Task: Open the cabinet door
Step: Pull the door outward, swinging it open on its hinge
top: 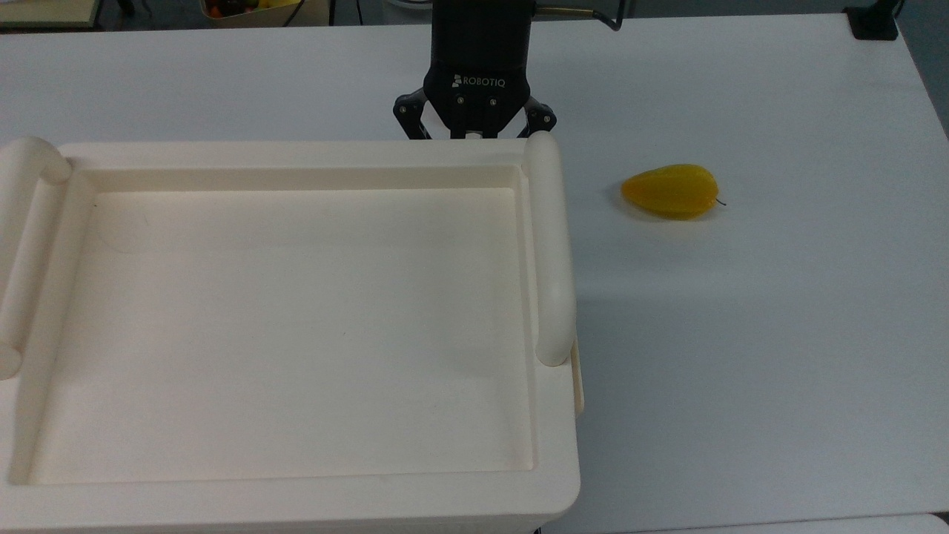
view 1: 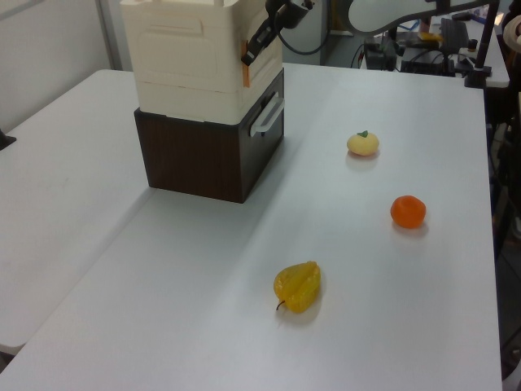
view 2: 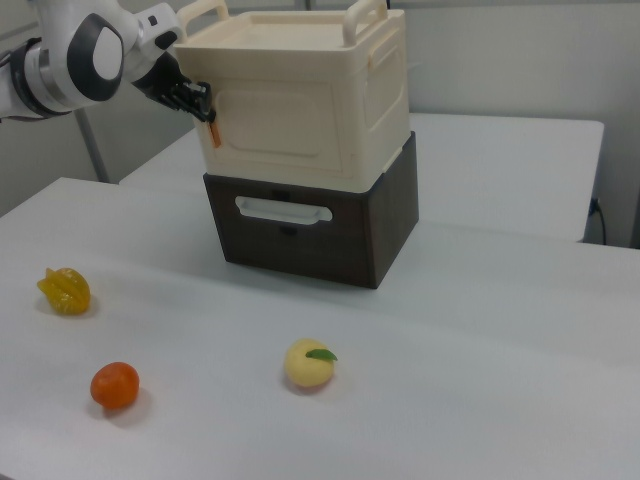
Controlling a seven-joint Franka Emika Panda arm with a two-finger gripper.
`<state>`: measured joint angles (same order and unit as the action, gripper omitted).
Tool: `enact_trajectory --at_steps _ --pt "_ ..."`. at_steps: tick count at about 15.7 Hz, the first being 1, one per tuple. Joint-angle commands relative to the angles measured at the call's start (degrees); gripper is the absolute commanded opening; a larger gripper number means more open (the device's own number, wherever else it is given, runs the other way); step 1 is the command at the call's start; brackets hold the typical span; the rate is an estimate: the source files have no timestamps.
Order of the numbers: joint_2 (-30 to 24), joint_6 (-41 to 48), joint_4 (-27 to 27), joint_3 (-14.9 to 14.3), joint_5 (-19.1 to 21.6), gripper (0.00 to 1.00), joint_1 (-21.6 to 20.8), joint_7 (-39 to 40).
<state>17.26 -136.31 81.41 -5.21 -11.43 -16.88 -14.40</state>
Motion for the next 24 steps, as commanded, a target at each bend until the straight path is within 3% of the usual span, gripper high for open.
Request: enact_trajectory --at_steps 1,8,9,10,11,13,14,16,24 --pt "-2.58 5.52 0.16 -0.24 -0.61 0.05 -0.44 -0.28" --pt "-5.4 12.82 0.95 0.19 0.35 0.08 -0.44 -0.37" --pt "-5.4 13.87 0.95 0.2 0.79 0.15 -0.44 -0.37" --pt "-5.49 14.92 0.86 0.2 1.15 0.29 -0.35 -0.37" --pt "-5.66 16.59 0.69 0.2 2.02 0.51 -0.35 -0.28" --pt "-6.45 18.79 0.6 0.2 2.9 0.81 -0.26 -0.19" --pt "-6.8 20.02 0.51 0.2 2.91 0.82 -0.26 -0.19" --pt "-8.03 22.31 0.33 0.11 2.91 1.0 -0.18 -0.19" --pt "-10.24 22.23 -3.0 0.02 2.47 1.0 0.09 0.33"
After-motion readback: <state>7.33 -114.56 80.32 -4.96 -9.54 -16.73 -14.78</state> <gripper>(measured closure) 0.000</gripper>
